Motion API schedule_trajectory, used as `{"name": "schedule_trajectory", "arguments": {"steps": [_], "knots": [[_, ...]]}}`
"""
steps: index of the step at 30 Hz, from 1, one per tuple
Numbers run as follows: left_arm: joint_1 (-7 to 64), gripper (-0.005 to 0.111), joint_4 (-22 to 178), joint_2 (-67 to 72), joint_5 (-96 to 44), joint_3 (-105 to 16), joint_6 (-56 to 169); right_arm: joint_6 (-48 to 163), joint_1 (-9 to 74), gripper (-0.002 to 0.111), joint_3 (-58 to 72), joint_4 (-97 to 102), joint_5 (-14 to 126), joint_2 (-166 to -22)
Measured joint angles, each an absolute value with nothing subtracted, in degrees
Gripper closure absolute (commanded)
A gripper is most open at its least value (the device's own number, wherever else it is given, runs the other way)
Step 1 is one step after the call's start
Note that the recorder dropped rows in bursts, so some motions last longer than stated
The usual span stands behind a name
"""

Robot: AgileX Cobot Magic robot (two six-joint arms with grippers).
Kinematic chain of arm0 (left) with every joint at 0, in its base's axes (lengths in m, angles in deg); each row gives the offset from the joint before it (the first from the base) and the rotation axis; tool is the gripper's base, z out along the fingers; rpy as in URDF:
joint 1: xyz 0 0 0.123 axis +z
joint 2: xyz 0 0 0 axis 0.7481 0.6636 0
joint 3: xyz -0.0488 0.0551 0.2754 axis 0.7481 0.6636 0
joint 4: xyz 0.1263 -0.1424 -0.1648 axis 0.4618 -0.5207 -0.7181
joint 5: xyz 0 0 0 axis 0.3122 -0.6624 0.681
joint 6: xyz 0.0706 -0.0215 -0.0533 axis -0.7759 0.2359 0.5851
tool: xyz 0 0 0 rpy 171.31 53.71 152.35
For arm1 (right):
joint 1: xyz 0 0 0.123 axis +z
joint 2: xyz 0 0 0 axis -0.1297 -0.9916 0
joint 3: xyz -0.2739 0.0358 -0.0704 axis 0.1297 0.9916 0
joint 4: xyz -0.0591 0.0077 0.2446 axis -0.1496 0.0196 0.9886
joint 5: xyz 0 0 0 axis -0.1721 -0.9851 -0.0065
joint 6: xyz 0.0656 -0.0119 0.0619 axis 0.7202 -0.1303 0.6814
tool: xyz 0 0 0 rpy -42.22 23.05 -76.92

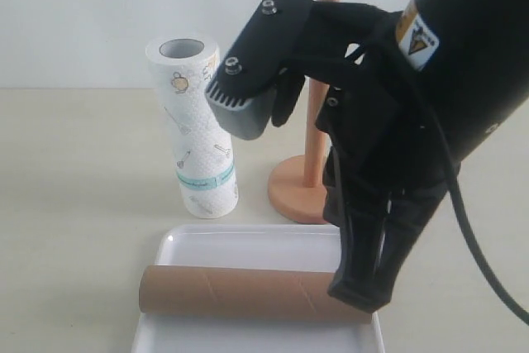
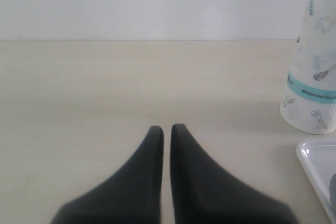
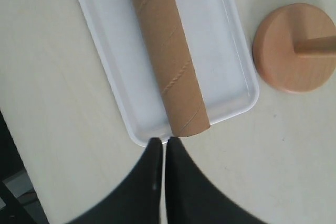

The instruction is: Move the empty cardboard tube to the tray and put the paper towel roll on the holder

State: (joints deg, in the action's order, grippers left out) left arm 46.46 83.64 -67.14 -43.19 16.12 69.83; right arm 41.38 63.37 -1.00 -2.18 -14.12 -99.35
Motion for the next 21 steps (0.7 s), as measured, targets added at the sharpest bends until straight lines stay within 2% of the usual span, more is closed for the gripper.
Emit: {"name": "schedule_trajectory", "arguments": {"steps": [21], "knots": [[46.5, 0.103, 83.6, -67.1, -43.2, 16.1, 69.8, 41.5, 63.4, 0.107, -1.0, -3.9, -14.1, -97.9]]}}
